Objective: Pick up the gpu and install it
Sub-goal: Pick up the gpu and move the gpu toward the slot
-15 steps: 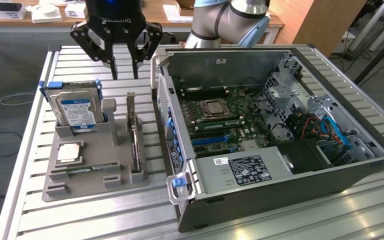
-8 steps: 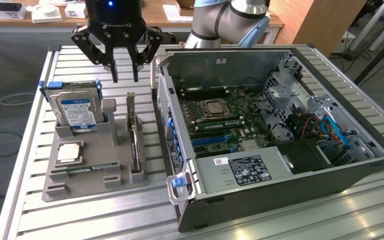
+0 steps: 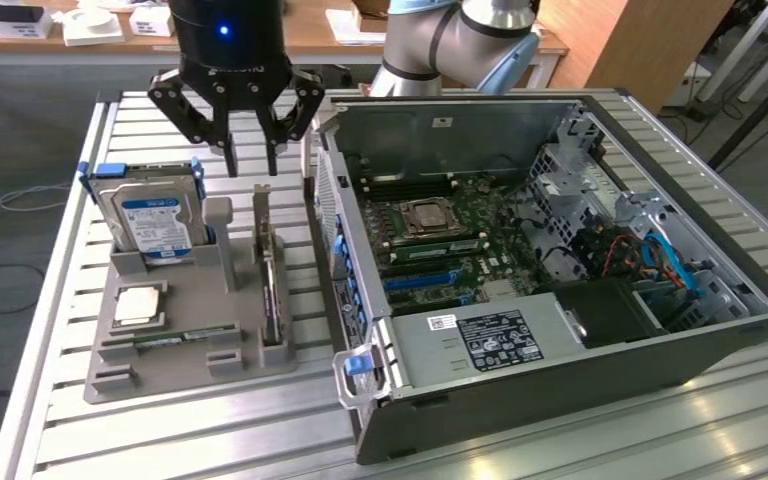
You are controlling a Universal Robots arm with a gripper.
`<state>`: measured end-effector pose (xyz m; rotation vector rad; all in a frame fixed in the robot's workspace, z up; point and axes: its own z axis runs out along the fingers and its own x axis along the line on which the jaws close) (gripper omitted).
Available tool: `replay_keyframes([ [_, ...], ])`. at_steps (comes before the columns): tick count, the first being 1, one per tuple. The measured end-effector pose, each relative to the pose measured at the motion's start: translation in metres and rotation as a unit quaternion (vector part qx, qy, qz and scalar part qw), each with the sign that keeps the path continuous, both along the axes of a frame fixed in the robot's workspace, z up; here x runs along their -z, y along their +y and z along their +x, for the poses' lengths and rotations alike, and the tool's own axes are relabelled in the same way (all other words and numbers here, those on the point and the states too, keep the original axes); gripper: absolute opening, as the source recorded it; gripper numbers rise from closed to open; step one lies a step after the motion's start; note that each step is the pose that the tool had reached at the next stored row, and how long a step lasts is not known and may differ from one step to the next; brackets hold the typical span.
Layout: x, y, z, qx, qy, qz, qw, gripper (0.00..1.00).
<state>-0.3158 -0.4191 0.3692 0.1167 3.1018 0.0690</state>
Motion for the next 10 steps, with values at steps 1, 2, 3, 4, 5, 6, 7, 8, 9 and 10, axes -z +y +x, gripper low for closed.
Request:
replay_keyframes([
  [1, 0.0018, 0.0, 0.0, 0.0, 0.0, 0.0, 1.0, 0.43],
  [2, 0.0036, 0.0, 0.0, 0.0, 0.0, 0.0001, 1.0, 0.43],
  [3, 0.0056, 0.0, 0.0, 0.0, 0.0, 0.0, 1.0, 0.43],
  [4, 0.0074, 0.0, 0.0, 0.0, 0.0, 0.0, 1.0, 0.43],
  [5, 0.0092, -0.0001, 0.0, 0.0, 0.0, 0.0, 1.0, 0.43],
  [6, 0.011, -0.0001, 0.0, 0.0, 0.0, 0.0, 1.0, 0.43],
  [7, 0.0127, -0.0002, 0.0, 0.0, 0.0, 0.0, 1.0, 0.43],
  [8, 0.0146, -0.0003, 0.0, 0.0, 0.0, 0.0, 1.0, 0.43],
  [9, 0.0163, -0.0004, 0.0, 0.0, 0.0, 0.0, 1.0, 0.43],
  [10, 0.0181, -0.0005, 0.0, 0.0, 0.0, 0.0, 1.0, 0.43],
])
